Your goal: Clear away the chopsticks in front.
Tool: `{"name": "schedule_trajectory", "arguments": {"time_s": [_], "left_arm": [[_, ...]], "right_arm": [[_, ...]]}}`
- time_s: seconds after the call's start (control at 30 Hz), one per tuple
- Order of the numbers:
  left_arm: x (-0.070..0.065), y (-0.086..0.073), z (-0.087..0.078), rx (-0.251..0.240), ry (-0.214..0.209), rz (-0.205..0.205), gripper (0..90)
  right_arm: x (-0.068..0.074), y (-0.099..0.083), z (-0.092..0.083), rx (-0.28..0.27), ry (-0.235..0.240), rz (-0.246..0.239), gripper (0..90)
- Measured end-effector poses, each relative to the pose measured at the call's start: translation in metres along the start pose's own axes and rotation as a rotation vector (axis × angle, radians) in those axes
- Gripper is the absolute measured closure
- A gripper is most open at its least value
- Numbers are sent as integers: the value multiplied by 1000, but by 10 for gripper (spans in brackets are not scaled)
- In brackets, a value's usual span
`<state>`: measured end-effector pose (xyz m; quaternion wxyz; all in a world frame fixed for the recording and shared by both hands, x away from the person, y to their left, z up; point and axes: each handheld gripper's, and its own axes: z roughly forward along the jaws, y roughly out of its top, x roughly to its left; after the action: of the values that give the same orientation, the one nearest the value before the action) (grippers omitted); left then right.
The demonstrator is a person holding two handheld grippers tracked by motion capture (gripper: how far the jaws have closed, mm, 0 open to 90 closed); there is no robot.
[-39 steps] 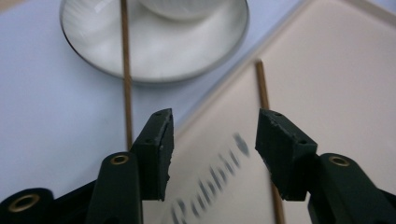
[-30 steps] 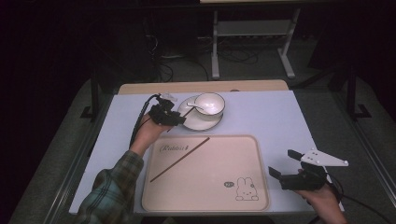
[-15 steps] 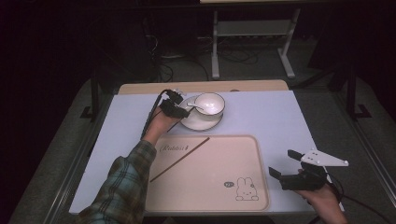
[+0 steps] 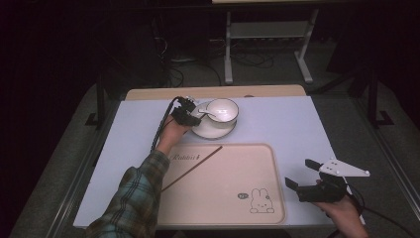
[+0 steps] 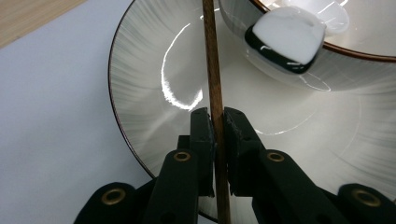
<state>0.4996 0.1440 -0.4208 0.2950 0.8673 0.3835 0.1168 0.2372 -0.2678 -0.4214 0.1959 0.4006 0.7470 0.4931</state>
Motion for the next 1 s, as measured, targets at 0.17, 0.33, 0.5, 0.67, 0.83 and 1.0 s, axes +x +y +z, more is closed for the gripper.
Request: {"name": "schedule_trajectory", "arguments": {"time_s": [0.17,0.33,0.5,0.67,0.83,1.0], "left_arm": [[1,0,-2,-5,3,-4,836],[3,0,-12,-24,0,-19,839],[7,-4,-29,-32,4,-29,839],[12,-17,-46,-44,-1,-53,840],[16,-33,-63,-57,4,-72,839],[17,-57,-80,-69,6,-104,840]], "right_arm": [[0,0,0,0,1,-1,13],[0,0,0,-1,-1,0,13],[0,0,0,-1,-1,0,13],[0,0,0,0,-1,-1,13],[0,0,0,0,-2,-1,13],[0,0,0,1,-3,0,13]]}}
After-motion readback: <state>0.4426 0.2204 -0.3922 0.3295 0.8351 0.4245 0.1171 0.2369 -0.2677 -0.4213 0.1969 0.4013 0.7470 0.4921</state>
